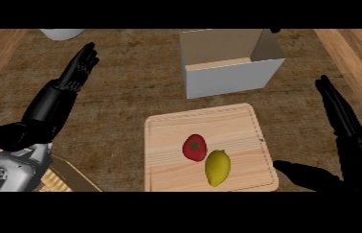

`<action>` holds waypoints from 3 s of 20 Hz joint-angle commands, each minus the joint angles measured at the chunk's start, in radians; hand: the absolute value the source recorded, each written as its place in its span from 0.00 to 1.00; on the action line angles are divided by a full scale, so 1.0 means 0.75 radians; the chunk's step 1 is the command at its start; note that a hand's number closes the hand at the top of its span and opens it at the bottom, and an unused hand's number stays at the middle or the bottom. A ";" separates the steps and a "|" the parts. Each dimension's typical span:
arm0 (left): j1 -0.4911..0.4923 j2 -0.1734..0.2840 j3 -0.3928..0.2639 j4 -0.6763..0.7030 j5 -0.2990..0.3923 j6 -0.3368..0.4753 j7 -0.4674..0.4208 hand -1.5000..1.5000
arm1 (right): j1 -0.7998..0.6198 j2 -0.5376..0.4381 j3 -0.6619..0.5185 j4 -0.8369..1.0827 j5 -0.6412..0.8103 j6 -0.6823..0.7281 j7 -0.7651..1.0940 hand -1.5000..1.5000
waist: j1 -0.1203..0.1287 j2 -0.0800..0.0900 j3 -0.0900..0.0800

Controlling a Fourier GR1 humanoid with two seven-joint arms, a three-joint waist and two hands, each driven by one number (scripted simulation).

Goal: Pick the tomato from the cutting board and place it in the cardboard box

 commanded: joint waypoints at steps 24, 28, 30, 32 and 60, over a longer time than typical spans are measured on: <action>-0.007 -0.046 -0.018 0.161 -0.116 -0.130 -0.021 0.50 | -0.448 0.675 0.634 0.245 0.320 0.897 1.219 0.00 | 0.102 0.033 -0.009; -0.006 -0.022 0.045 0.159 -0.081 -0.161 -0.035 0.50 | -0.504 0.771 0.587 0.396 0.365 0.926 1.216 0.00 | 0.102 0.034 -0.009; 0.032 -0.045 0.004 0.116 -0.118 -0.135 -0.001 0.50 | -0.516 0.809 0.591 0.464 0.416 0.934 1.224 0.00 | 0.106 0.028 -0.008; 0.035 -0.021 0.040 0.151 -0.110 -0.171 -0.062 0.50 | -0.507 0.848 0.597 0.519 0.473 0.921 1.219 0.00 | 0.094 0.031 -0.008; 0.073 -0.075 0.069 0.145 -0.158 -0.203 -0.058 0.50 | -0.481 0.884 0.478 0.829 0.559 0.843 1.019 0.00 | 0.081 0.031 -0.003</action>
